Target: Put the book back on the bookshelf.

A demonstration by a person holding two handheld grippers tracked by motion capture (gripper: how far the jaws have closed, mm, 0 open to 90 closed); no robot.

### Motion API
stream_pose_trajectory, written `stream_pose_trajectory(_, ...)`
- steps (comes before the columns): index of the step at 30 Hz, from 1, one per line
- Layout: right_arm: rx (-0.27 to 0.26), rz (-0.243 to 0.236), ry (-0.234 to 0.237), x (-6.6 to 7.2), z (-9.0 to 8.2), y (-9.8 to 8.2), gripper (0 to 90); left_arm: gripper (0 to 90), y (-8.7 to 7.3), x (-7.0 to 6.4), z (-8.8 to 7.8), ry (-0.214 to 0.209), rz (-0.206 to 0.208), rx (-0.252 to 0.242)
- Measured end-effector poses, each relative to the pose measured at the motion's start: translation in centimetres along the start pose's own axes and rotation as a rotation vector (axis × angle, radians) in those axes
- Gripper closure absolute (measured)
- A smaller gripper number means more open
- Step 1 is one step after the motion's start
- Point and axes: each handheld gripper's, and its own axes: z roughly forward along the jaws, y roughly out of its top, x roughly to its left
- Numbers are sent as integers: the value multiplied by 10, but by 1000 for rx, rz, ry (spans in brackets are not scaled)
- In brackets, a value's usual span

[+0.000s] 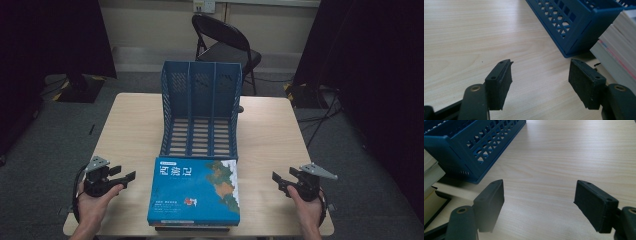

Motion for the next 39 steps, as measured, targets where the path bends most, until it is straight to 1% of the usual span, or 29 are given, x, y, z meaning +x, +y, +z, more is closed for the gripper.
stream_pose_trajectory(2, -3, 1, 0, -1, -1, 0, 250, 350, 1, 0, 1, 9, 7, 1)
stream_pose_trajectory(6, 8, 8, 4, -1, 0, -1, 269, 360, 2, -2, 2, 1, 8, -3)
stream_pose_trajectory(7, 16, -3, 7, 1, 0, -1, 288, 360, 2, -4, 3, 7, 14, 2)
stream_pose_trajectory(9, 16, -5, 14, 1, 1, -1, 309, 376, 2, -5, 5, -3, 11, 4)
stream_pose_trajectory(11, 9, -15, 55, 8, 0, 2, 355, 383, 3, -9, 4, -28, 16, 6)
stream_pose_trajectory(12, 9, -15, 55, 8, 0, 2, 355, 394, 3, -9, 4, -28, 16, 6)
stream_pose_trajectory(13, 5, -32, 87, 15, 0, 4, 396, 396, 3, -14, 2, -47, 19, 5)
stream_pose_trajectory(14, 5, -32, 87, 15, 0, 4, 396, 402, 3, -14, 2, -47, 19, 5)
stream_pose_trajectory(17, 11, -84, 134, 32, -2, 10, 426, 418, 4, -23, 0, -68, 66, 11)
stream_pose_trajectory(18, 8, -91, 146, 36, -3, 12, 435, 418, 5, -27, -1, -82, 64, 7)
stream_pose_trajectory(19, -5, -116, 183, 47, -5, 18, 449, 427, 6, -29, -4, -106, 55, 2)
stream_pose_trajectory(20, -5, -116, 183, 47, -5, 18, 449, 427, 8, -31, -7, -123, 48, -6)
stream_pose_trajectory(22, -28, -147, 205, 58, -8, 27, 472, 431, 12, -38, -10, -138, 72, -15)
stream_pose_trajectory(24, -45, -164, 234, 66, -9, 37, 497, 441, 16, -42, -12, -146, 80, -23)
stream_pose_trajectory(25, -51, -172, 250, 74, -8, 45, 509, 462, 22, -47, -11, -158, 98, -26)
stream_pose_trajectory(26, -51, -172, 250, 74, -8, 45, 509, 462, 22, -47, -11, -158, 98, -26)
stream_pose_trajectory(27, -58, -176, 267, 77, -7, 50, 530, 462, 26, -49, -10, -161, 99, -28)
stream_pose_trajectory(28, -73, -190, 292, 85, -4, 62, 535, 467, 33, -52, -7, -184, 91, -21)
stream_pose_trajectory(29, -73, -190, 292, 85, -4, 62, 535, 467, 33, -52, -7, -184, 91, -21)
stream_pose_trajectory(30, -76, -205, 313, 93, -1, 72, 536, 467, 40, -56, -6, -193, 97, -29)
stream_pose_trajectory(31, -76, -205, 313, 93, -1, 72, 536, 466, 40, -56, -6, -193, 97, -29)
stream_pose_trajectory(32, -73, -216, 323, 97, 0, 77, 536, 466, 44, -59, -6, -186, 109, -38)
stream_pose_trajectory(33, -55, -244, 340, 107, 4, 85, 531, 466, 48, -61, -6, -184, 124, -36)
stream_pose_trajectory(34, -54, -257, 341, 111, 6, 88, 530, 466, 52, -64, -4, -190, 134, -30)
stream_pose_trajectory(35, -54, -257, 341, 111, 6, 88, 530, 466, 55, -67, -1, -201, 143, -8)
stream_pose_trajectory(36, -36, -273, 366, 118, 12, 91, 528, 470, 58, -74, 5, -204, 181, 15)
stream_pose_trajectory(37, -36, -273, 366, 118, 12, 91, 528, 475, 58, -74, 5, -204, 181, 15)
stream_pose_trajectory(38, -25, -280, 373, 123, 19, 90, 530, 482, 57, -76, 8, -210, 189, 25)
stream_pose_trajectory(39, -17, -283, 386, 124, 23, 88, 537, 489, 57, -77, 10, -225, 179, 30)
